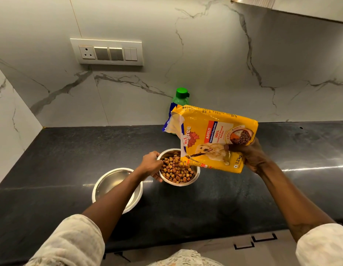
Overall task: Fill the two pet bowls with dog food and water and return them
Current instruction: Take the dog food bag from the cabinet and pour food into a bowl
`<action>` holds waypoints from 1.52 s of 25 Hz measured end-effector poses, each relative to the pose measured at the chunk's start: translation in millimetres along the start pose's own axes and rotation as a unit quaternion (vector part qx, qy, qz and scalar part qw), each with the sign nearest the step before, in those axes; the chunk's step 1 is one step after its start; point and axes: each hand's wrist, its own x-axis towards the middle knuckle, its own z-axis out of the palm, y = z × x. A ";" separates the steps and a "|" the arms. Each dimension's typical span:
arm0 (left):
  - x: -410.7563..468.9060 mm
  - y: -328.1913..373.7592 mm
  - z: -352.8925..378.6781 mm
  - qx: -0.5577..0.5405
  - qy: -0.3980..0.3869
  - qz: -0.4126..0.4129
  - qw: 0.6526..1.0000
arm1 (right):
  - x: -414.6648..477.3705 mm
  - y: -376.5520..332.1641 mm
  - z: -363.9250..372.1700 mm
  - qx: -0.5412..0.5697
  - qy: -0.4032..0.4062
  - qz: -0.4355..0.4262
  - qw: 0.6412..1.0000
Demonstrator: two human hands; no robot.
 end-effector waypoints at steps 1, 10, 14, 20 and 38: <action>0.8 -0.7 1.7 0.004 0.000 -0.005 1.000 | -1.5 1.3 -1.2 0.005 0.004 0.003 1.000; 4.4 -11.3 16.5 0.012 -0.001 -0.050 0.999 | -10.8 19.9 -13.1 0.058 0.010 0.021 0.998; 3.9 -9.7 12.7 0.036 -0.004 -0.060 0.998 | -14.0 30.2 -13.4 0.091 0.016 0.037 0.995; -9.6 2.1 6.2 0.162 0.099 0.072 0.979 | -17.7 45.8 4.4 0.139 0.018 0.064 0.988; -115.9 103.0 -19.2 -0.238 0.055 0.226 0.943 | -6.6 -46.5 137.3 0.311 -0.115 -0.060 0.941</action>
